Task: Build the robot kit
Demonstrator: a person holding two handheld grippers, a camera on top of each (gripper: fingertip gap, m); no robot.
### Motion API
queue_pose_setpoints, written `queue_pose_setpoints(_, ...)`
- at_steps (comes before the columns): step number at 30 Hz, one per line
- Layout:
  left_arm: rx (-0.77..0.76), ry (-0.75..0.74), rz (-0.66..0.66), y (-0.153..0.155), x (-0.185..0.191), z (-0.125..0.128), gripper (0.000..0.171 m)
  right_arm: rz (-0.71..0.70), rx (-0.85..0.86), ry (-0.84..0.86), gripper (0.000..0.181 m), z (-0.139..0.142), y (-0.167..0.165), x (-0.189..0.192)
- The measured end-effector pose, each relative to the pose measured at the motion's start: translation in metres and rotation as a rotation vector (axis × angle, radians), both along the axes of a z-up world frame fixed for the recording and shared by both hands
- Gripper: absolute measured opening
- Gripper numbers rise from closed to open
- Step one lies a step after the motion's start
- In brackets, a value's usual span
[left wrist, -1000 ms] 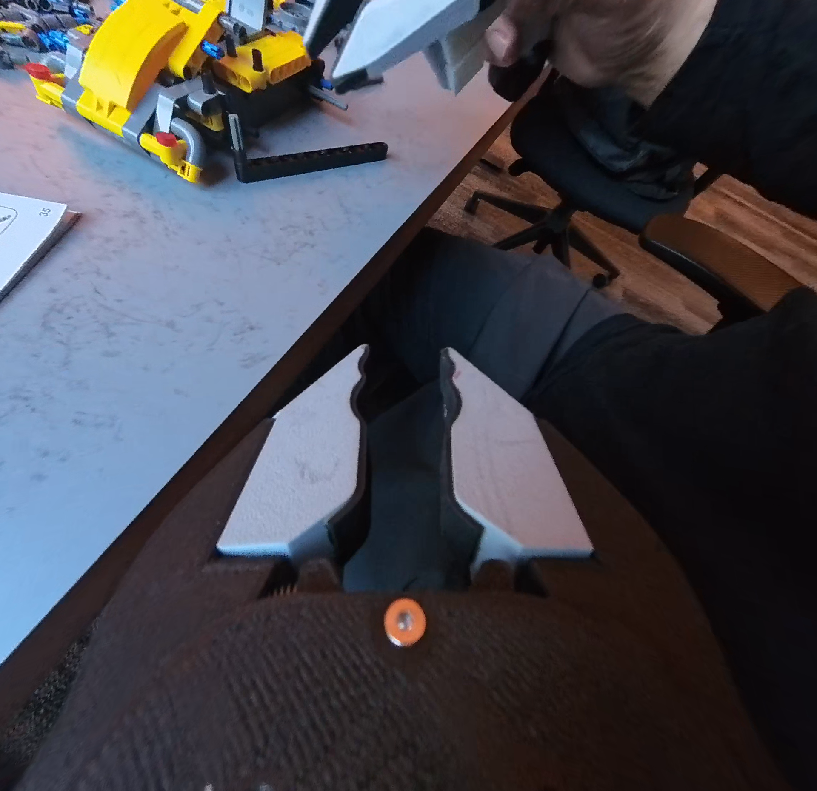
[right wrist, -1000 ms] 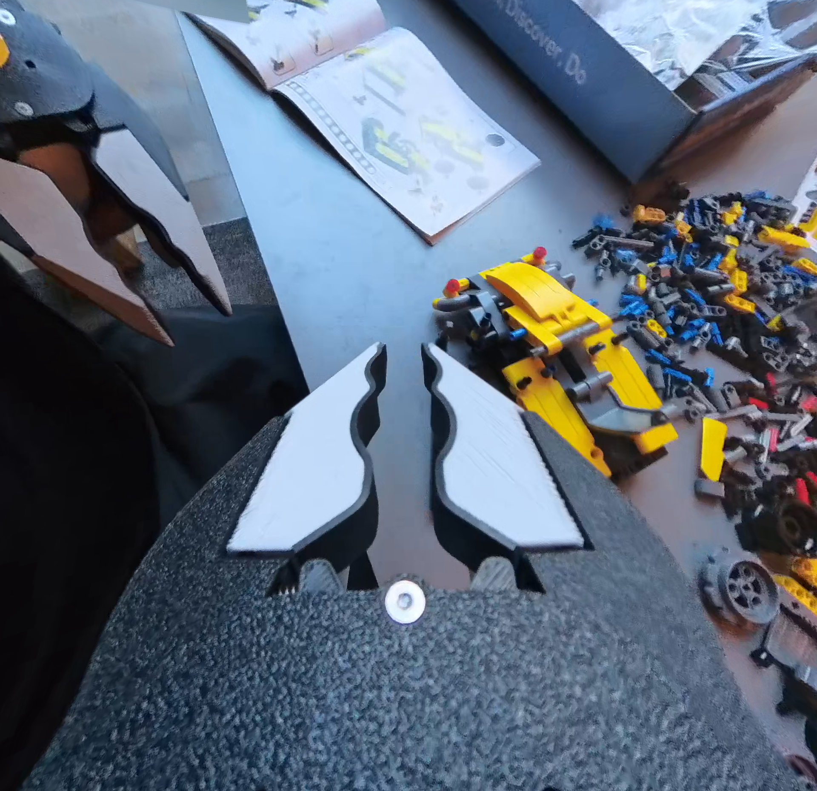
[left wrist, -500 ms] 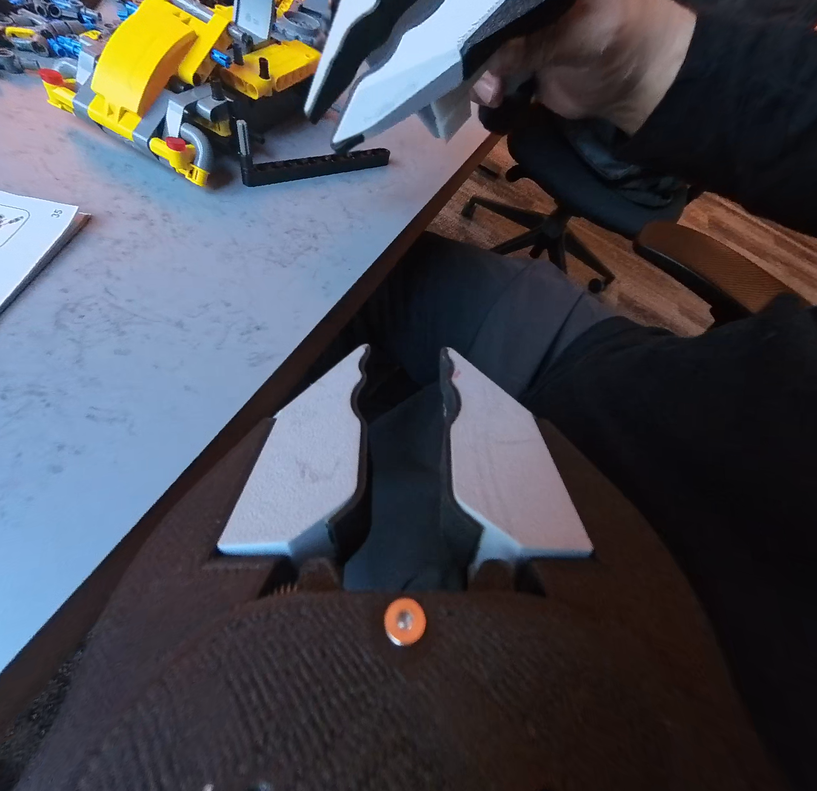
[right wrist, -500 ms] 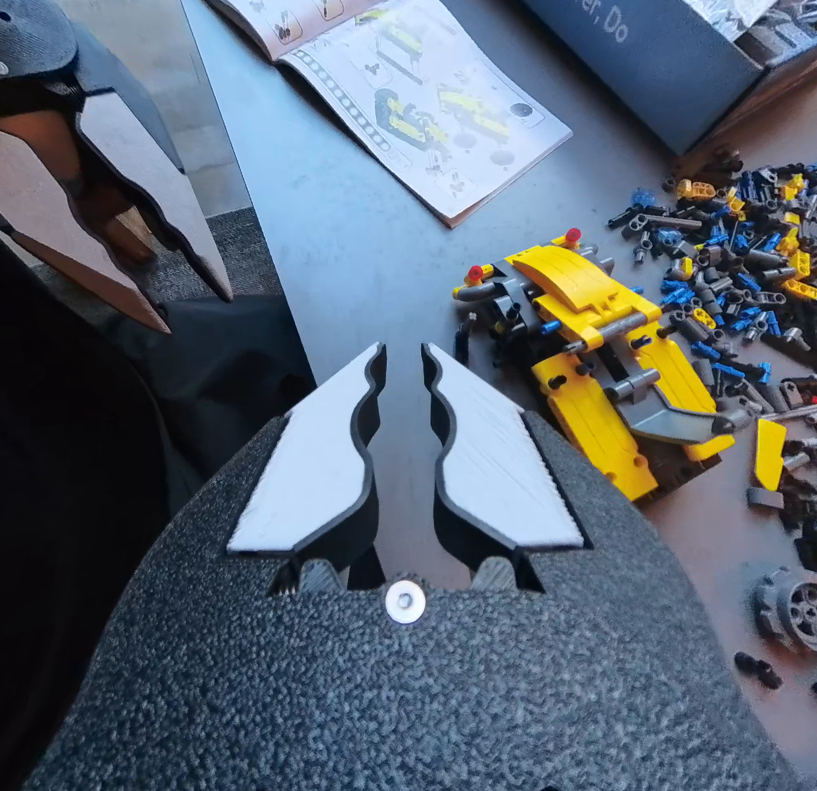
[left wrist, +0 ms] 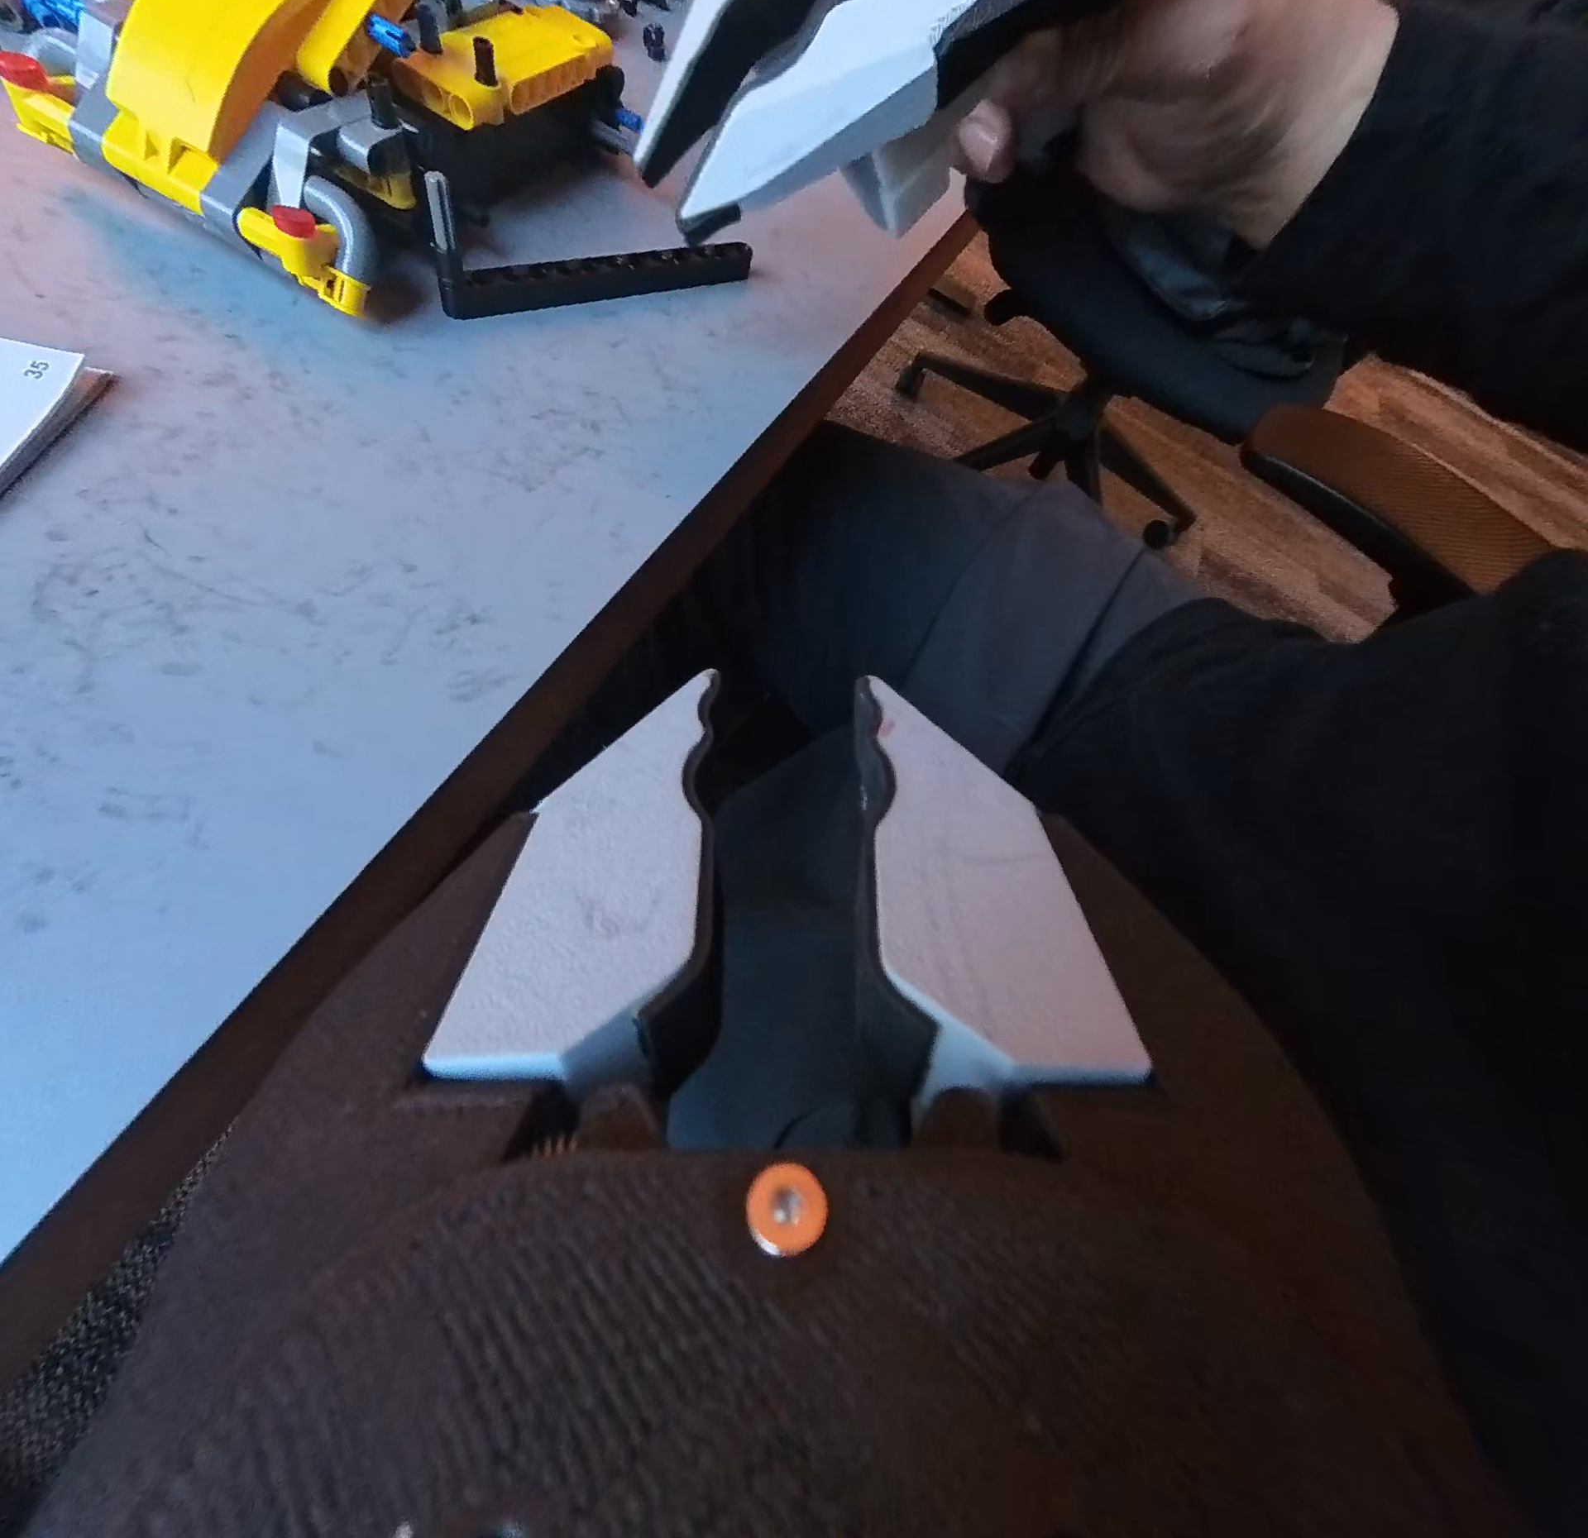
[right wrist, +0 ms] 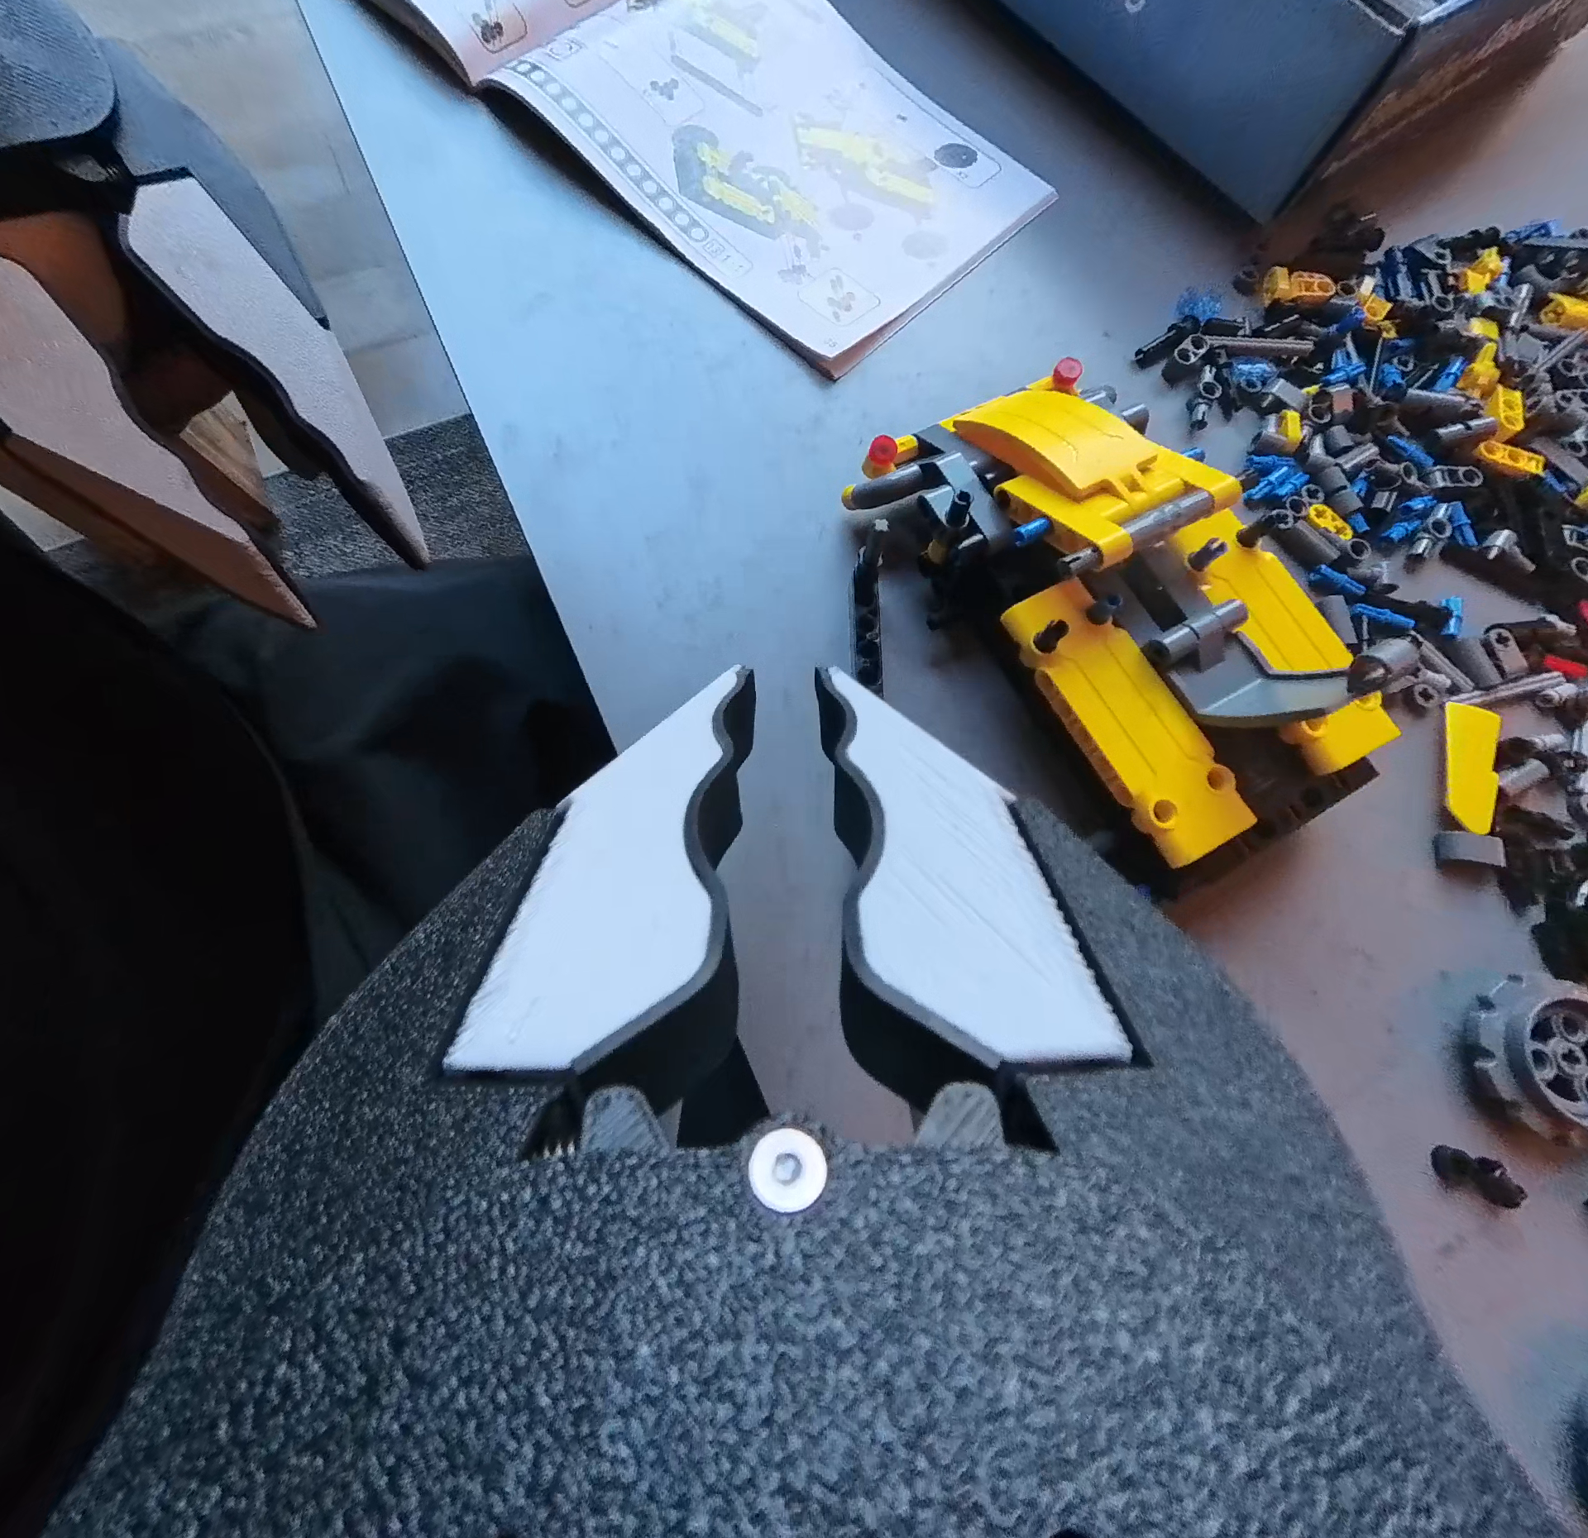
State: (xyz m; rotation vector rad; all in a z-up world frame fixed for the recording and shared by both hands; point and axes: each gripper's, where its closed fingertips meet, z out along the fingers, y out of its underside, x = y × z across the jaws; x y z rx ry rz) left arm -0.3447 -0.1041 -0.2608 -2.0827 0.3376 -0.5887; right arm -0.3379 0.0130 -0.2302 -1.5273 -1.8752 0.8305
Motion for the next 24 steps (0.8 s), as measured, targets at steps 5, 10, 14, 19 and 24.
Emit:
queue_pose_setpoints(5, -0.006, -0.008, -0.001, 0.000, 0.000, -0.001, 0.026, -0.014, -0.001, -0.001, 0.014, -0.003, 0.003, 0.001)
queue_pose_setpoints(10, -0.014, -0.011, -0.005, 0.000, 0.001, -0.003, 0.026, -0.040, -0.001, -0.024, 0.014, -0.012, 0.011, 0.006)
queue_pose_setpoints(14, -0.016, -0.017, -0.002, 0.000, 0.001, -0.003, 0.026, -0.048, -0.003, -0.027, 0.014, -0.015, 0.014, 0.007)
queue_pose_setpoints(19, -0.022, -0.018, -0.009, 0.000, 0.002, -0.005, 0.026, -0.044, -0.013, -0.029, 0.015, -0.019, 0.013, 0.007)
queue_pose_setpoints(24, -0.027, -0.024, -0.006, 0.000, 0.002, -0.006, 0.026, -0.049, -0.022, -0.030, 0.014, -0.022, 0.014, 0.007)
